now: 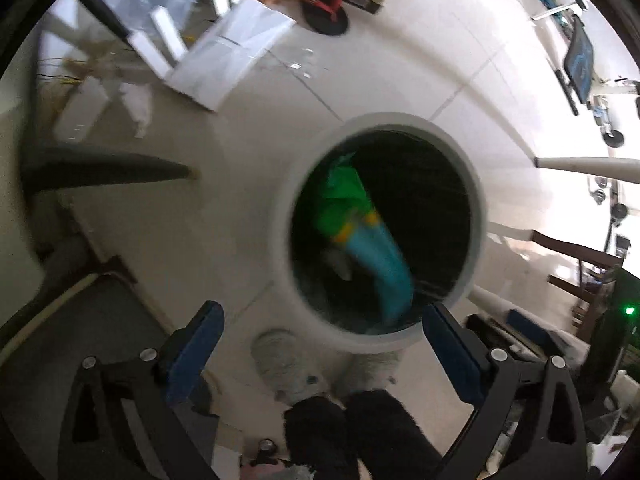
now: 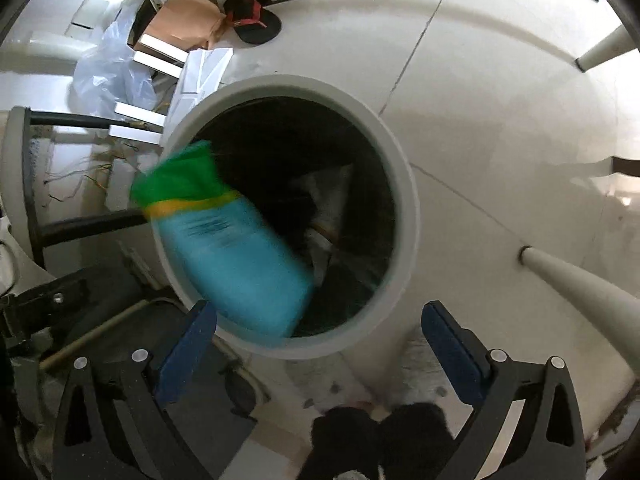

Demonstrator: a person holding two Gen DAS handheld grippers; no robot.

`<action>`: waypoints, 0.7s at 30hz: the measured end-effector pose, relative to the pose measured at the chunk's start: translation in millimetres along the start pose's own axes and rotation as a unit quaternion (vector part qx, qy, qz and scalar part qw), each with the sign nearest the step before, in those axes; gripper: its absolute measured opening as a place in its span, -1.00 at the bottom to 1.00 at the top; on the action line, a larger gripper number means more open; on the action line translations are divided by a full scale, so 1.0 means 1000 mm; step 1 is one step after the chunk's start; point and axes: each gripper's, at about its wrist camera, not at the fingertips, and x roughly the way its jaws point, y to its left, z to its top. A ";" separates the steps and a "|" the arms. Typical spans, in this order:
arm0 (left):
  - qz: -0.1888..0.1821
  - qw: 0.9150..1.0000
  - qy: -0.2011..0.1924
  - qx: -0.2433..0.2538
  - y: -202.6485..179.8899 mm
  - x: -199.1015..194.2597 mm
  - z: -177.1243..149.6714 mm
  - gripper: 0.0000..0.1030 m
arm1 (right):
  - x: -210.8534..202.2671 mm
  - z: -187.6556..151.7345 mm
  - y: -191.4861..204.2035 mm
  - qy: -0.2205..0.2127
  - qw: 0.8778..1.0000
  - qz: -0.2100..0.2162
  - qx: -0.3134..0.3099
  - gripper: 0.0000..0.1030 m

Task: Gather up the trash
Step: 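Carry both items over the white bin and open both tools to drop them, then grasp a clear blister pack with the left tool while the right tool grasps the orange bag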

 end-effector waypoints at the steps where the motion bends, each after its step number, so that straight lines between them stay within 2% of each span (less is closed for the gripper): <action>1: 0.017 1.000 -0.007 0.001 0.002 -0.006 -0.006 0.97 | -0.004 -0.004 0.002 -0.003 1.000 -0.017 -0.005 1.00; 4: 0.052 0.998 -0.019 -0.003 0.006 -0.028 -0.030 0.97 | -0.018 -0.017 0.005 -0.011 0.999 -0.043 -0.012 1.00; 6: 0.055 0.998 -0.018 -0.006 0.007 -0.039 -0.046 0.97 | -0.033 -0.030 0.012 -0.015 0.998 -0.057 -0.017 1.00; 10: 0.084 0.996 -0.026 -0.003 0.005 -0.079 -0.083 0.97 | -0.065 -0.054 0.027 -0.023 0.997 -0.063 -0.029 1.00; 13: 0.087 0.996 -0.030 -0.011 0.001 -0.116 -0.111 0.97 | -0.101 -0.076 0.042 -0.019 0.997 -0.056 -0.039 1.00; 17: 0.101 0.994 -0.042 -0.015 -0.009 -0.195 -0.150 0.97 | -0.167 -0.107 0.065 -0.012 0.998 -0.035 -0.054 1.00; 18: 0.107 0.993 -0.048 -0.014 -0.012 -0.215 -0.157 0.97 | -0.196 -0.116 0.074 -0.014 0.998 -0.027 -0.060 1.00; 21: 0.133 0.987 -0.090 0.002 -0.030 -0.294 -0.175 0.97 | -0.265 -0.130 0.089 -0.029 0.997 -0.010 -0.066 1.00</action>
